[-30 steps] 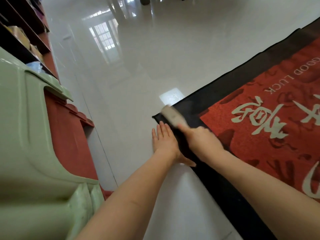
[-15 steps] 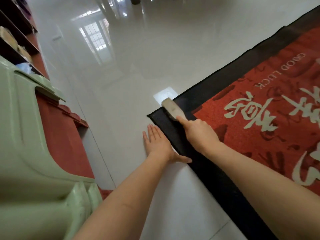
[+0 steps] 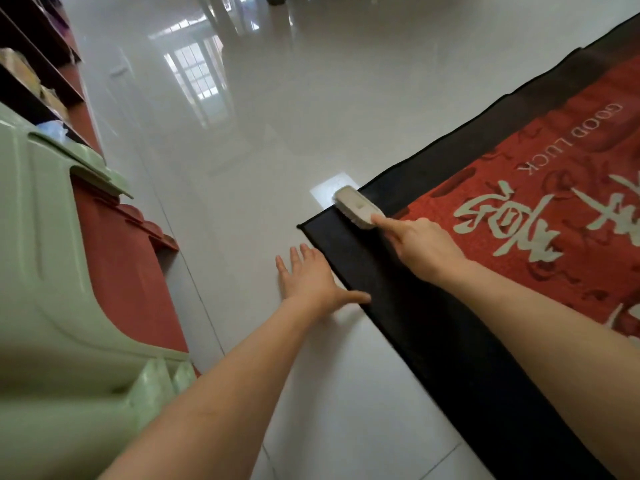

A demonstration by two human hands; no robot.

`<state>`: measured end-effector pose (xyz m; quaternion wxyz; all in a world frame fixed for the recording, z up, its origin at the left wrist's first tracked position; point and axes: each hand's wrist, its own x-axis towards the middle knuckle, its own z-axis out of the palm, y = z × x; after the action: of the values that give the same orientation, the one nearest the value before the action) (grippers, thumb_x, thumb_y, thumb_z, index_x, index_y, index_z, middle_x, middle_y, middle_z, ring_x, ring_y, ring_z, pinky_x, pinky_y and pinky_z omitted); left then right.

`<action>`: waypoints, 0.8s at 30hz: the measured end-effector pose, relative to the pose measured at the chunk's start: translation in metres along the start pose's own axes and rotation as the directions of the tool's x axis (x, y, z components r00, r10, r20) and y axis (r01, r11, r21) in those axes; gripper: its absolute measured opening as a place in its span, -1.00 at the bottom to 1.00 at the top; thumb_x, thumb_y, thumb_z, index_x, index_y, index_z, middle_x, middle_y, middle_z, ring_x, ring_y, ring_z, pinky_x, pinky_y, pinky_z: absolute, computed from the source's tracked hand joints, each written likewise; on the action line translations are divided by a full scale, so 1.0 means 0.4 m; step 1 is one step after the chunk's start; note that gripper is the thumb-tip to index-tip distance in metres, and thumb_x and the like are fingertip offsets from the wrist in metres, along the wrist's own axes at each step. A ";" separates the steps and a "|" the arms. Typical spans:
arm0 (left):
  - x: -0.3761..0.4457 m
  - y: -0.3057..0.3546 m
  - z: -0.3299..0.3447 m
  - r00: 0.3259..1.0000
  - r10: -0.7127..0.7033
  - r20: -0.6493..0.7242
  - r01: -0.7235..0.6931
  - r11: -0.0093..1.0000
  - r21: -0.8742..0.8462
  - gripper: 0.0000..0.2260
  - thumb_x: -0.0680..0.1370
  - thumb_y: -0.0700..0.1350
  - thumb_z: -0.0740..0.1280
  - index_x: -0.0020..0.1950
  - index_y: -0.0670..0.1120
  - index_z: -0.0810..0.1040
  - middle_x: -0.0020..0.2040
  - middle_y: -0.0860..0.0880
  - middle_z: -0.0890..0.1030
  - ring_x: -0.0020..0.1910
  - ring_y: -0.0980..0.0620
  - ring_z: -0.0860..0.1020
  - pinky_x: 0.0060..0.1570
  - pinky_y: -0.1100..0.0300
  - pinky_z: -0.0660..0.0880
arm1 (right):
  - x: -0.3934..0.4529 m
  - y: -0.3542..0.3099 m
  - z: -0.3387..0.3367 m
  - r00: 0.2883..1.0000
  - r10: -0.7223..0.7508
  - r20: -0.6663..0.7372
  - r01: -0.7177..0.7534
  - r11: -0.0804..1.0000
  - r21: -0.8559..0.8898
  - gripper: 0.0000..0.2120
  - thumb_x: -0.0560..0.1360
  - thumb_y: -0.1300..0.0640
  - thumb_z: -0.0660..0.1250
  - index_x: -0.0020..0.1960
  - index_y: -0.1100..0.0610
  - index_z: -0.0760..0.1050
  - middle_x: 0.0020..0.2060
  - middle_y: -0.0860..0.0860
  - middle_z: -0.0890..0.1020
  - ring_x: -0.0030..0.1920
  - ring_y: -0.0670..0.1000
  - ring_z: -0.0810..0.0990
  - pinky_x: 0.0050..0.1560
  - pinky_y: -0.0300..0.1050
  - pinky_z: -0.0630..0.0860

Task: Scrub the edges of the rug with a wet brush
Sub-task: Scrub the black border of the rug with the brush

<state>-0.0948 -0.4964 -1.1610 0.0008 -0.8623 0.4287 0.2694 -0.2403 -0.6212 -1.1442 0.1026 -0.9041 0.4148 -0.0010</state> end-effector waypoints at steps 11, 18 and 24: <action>0.143 -0.109 -0.071 0.962 0.221 -0.161 -0.263 0.907 -0.328 -0.54 0.61 -0.27 0.10 0.46 0.04 0.43 0.42 0.06 0.47 0.42 0.02 0.39 0.28 0.33 0.25 | 0.101 0.016 -0.035 0.990 -0.140 -0.013 0.131 0.949 -0.286 -0.43 0.65 -0.19 -0.09 -0.05 0.09 0.60 -0.10 0.13 0.65 -0.02 0.20 0.61 -0.18 -0.06 0.29; 0.137 -0.094 -0.083 0.963 0.269 0.008 -0.269 0.963 -0.033 -0.58 0.71 -0.03 0.01 0.59 0.08 0.15 0.58 0.14 0.10 0.53 0.00 0.21 0.47 0.15 0.14 | 0.121 0.032 0.028 0.899 -0.388 -0.201 0.290 0.874 -0.391 -0.50 0.51 0.06 0.23 -0.58 0.17 0.45 -0.65 0.07 0.47 -0.66 0.12 0.47 -0.47 -0.27 0.13; 0.127 -0.054 -0.082 0.970 0.235 0.056 -0.239 0.967 0.093 -0.55 0.71 0.07 -0.09 0.59 -0.01 0.14 0.61 0.05 0.03 0.55 -0.18 0.14 0.48 0.08 0.08 | 0.041 0.093 0.054 0.765 -0.644 -0.002 0.614 0.729 -0.303 -0.47 0.56 0.04 0.04 -0.50 0.15 0.48 -0.62 0.08 0.50 -0.64 0.10 0.49 -0.57 -0.20 0.30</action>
<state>-0.0389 -0.5279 -1.1615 0.0210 -0.7977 0.5414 0.2649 -0.2554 -0.6532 -1.1736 -0.0572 -0.9945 0.0844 -0.0242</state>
